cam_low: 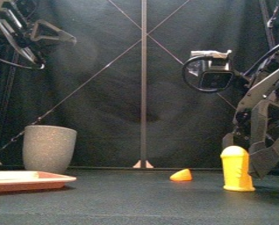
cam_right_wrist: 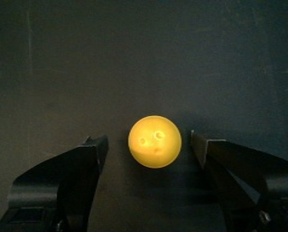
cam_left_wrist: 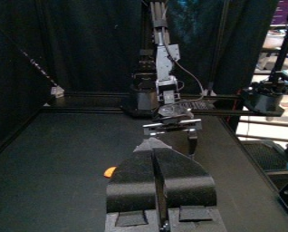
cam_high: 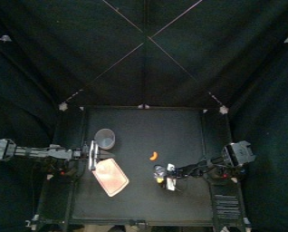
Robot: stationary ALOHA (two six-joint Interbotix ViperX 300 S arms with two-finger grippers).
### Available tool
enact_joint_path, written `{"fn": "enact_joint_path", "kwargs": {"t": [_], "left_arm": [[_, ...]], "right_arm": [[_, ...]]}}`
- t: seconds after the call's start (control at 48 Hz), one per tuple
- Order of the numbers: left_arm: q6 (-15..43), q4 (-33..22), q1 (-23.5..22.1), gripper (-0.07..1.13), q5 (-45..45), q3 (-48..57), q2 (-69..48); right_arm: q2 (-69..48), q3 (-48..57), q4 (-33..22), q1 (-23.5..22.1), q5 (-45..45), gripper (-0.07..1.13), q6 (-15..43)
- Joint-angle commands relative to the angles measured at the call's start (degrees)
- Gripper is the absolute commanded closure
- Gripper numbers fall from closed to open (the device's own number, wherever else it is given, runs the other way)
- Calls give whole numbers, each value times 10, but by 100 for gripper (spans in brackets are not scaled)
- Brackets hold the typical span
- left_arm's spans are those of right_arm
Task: Pick the yellow can then place it on the pink plate
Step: Pick the yellow can
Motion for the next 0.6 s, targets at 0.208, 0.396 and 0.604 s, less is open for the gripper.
{"fn": "enact_joint_path", "kwargs": {"t": [0.208, 0.396, 0.604], "left_arm": [[0, 0, 2, 106, -5, -4, 2], [0, 0, 2, 106, -5, -4, 2], [0, 0, 2, 106, -5, -4, 2]], "right_arm": [[-11, -14, 2, -2, -5, 1, -2], [-11, -16, 1, -2, -4, 11, -2], [-11, -13, 2, -1, -1, 38, -2]]}}
